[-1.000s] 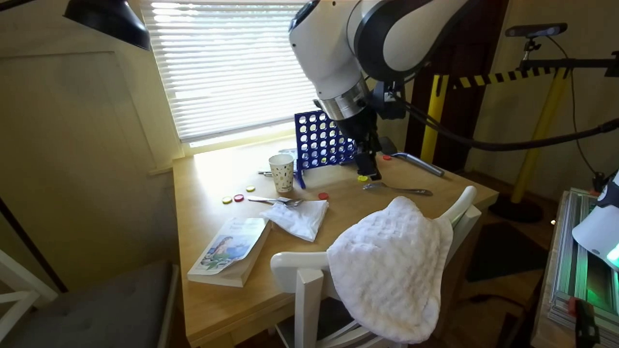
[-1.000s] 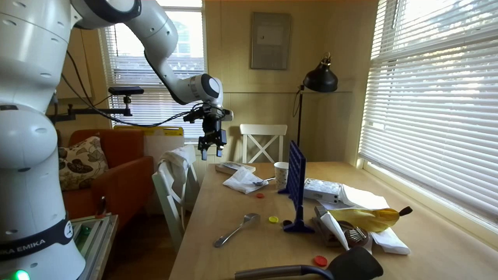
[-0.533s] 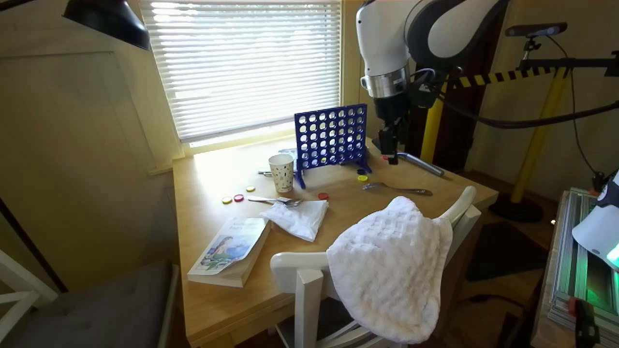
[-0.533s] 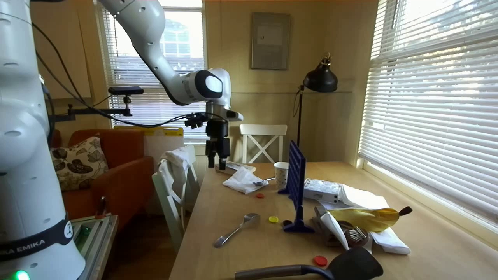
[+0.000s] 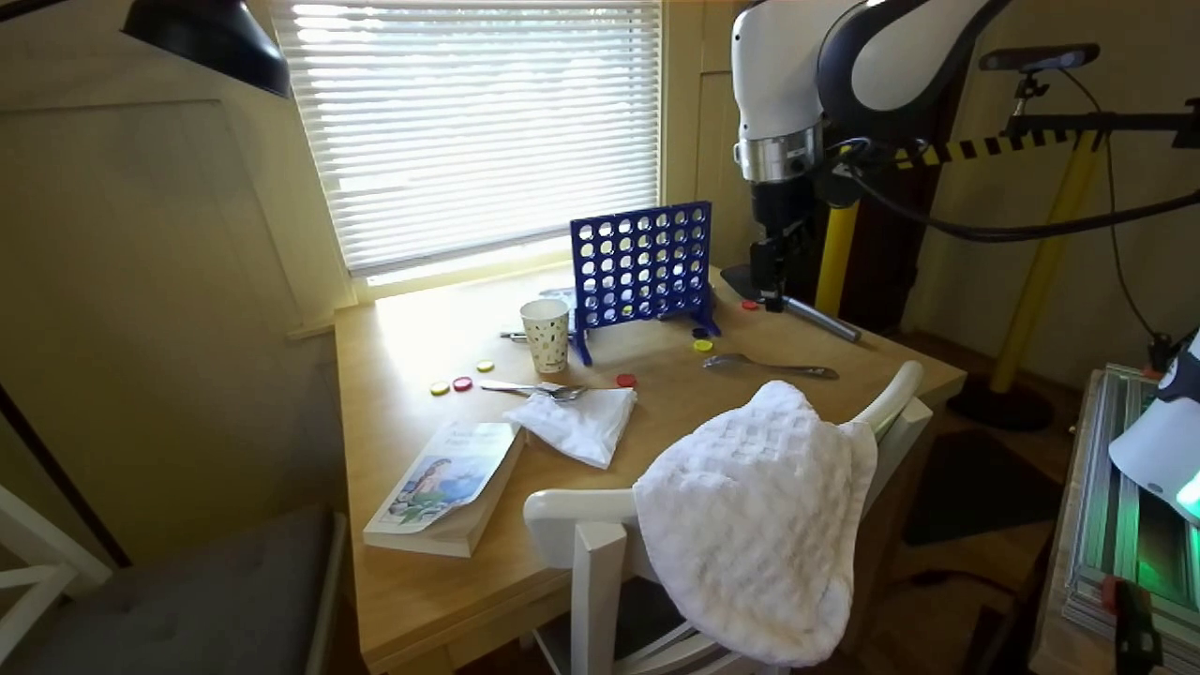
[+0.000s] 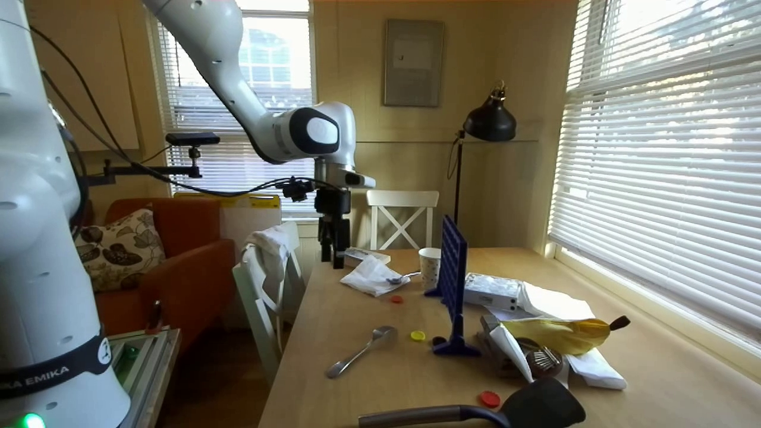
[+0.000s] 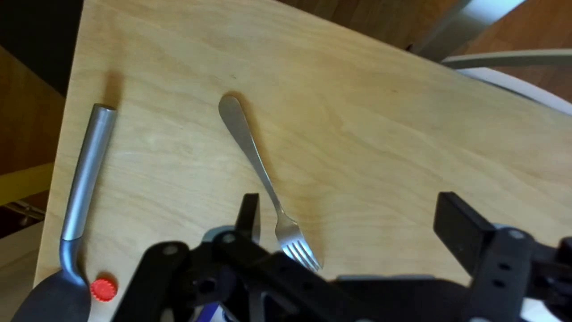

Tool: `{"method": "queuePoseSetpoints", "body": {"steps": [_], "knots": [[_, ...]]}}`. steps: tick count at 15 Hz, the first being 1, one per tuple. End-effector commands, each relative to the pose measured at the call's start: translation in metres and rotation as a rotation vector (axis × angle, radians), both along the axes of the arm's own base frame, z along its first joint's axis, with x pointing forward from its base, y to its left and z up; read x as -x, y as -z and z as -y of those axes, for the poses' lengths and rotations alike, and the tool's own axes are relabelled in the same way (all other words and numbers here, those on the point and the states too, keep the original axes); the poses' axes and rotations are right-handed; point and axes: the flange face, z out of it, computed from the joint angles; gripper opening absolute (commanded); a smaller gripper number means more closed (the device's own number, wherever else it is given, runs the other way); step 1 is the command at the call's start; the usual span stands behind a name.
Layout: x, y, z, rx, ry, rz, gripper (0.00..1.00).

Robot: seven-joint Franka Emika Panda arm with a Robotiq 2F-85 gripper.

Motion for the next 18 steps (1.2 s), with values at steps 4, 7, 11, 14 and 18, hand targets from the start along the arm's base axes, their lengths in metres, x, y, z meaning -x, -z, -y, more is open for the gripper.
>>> {"method": "queuePoseSetpoints", "body": {"steps": [4,7,11,14,18], "knots": [[-0.050,0.003,0.056,-0.162,0.282,0.160,1.00],[-0.074,0.015,0.069,-0.213,0.412,0.240,1.00],[-0.107,0.051,0.098,-0.206,0.578,0.311,1.00],[-0.123,0.082,0.116,-0.175,0.625,0.290,1.00],[-0.120,0.096,0.128,-0.147,0.638,0.264,1.00]]}}
